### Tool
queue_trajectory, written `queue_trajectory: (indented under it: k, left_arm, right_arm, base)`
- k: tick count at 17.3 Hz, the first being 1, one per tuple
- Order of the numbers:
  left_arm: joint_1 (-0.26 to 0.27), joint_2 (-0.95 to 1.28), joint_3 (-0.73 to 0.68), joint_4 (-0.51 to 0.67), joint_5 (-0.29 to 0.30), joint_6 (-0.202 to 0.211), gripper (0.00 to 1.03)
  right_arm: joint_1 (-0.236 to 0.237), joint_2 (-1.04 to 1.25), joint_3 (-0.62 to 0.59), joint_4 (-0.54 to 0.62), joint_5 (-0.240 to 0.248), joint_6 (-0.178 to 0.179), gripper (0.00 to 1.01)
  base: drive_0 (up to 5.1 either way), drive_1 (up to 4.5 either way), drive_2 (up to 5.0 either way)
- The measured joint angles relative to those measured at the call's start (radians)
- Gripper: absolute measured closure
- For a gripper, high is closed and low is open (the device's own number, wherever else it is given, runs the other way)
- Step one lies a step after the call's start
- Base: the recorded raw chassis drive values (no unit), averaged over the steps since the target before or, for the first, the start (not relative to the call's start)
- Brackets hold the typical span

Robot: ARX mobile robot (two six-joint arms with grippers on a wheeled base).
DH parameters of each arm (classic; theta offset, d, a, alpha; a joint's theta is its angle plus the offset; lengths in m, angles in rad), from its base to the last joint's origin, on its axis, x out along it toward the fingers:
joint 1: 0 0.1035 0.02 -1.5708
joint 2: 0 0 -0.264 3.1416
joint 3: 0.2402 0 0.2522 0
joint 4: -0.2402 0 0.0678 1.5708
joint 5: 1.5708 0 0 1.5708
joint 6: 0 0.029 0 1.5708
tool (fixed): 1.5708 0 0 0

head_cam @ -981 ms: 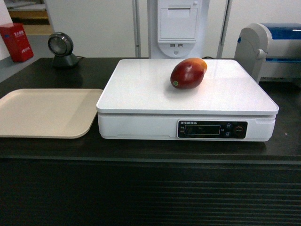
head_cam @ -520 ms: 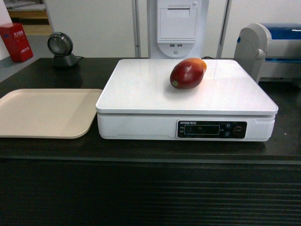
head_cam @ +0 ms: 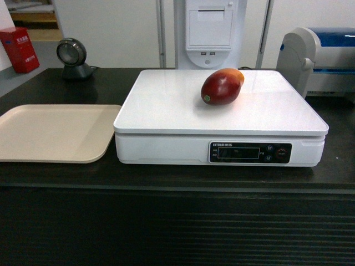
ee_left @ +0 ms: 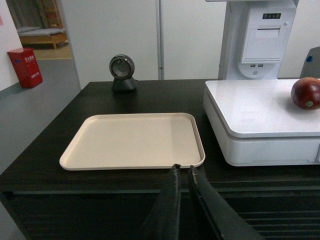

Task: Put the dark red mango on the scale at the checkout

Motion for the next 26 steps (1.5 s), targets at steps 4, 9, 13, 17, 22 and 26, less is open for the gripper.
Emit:
queue_trajectory:
  k: [4,9,13,17,22,26]
  left_arm:
    - [0.0,0.0,0.0,0.0,0.0,0.0,0.65]
    - [0.0,0.0,0.0,0.0,0.0,0.0,0.45]
    - [0.0,0.0,0.0,0.0,0.0,0.0,0.12]
    - [0.0,0.0,0.0,0.0,0.0,0.0,0.05]
    - [0.0,0.0,0.0,0.0,0.0,0.0,0.05]
    - [0.0,0.0,0.0,0.0,0.0,0.0,0.05]
  right_arm:
    - [0.0,0.0,0.0,0.0,0.0,0.0,0.03]
    - [0.0,0.0,0.0,0.0,0.0,0.0,0.03]
    - [0.0,0.0,0.0,0.0,0.0,0.0,0.03]
    - [0.0,0.0,0.0,0.0,0.0,0.0,0.03]
    - [0.0,0.0,0.0,0.0,0.0,0.0,0.03]
    - [0.0,0.0,0.0,0.0,0.0,0.0,0.03]
  base:
    - [0.0,0.0,0.0]
    - [0.0,0.0,0.0]
    - [0.0,0.0,0.0]
    - [0.0,0.0,0.0]
    - [0.0,0.0,0.0]
    - [0.0,0.0,0.0]
